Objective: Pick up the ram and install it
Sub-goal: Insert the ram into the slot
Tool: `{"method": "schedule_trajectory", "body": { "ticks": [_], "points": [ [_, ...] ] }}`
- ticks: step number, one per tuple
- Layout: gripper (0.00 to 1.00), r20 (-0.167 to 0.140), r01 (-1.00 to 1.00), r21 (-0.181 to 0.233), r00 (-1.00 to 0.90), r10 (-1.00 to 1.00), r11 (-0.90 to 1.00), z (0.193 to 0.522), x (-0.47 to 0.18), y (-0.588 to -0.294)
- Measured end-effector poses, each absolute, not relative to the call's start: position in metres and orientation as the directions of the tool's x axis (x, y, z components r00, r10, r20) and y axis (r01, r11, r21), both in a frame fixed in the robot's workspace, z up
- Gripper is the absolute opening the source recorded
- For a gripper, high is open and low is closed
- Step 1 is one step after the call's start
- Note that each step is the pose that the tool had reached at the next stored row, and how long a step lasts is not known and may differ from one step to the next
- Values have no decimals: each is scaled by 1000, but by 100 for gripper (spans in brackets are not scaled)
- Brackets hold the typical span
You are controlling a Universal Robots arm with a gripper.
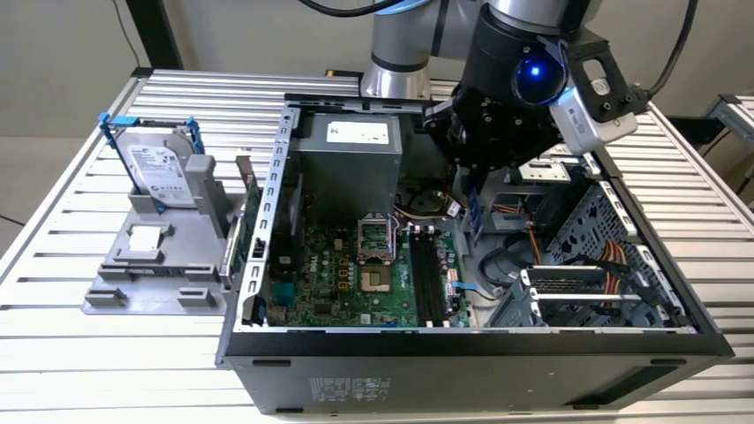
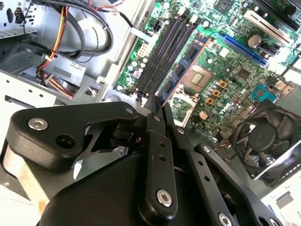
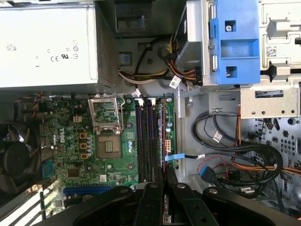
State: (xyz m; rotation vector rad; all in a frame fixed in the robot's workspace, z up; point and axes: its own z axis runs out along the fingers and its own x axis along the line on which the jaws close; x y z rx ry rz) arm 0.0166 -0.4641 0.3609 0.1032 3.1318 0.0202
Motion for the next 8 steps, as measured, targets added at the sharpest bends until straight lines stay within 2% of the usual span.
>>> {"method": "schedule_trajectory", "body": {
  "ticks": [8],
  "points": [
    [0, -8, 66, 13, -998, 66, 998, 359, 17, -464]
  ]
}}
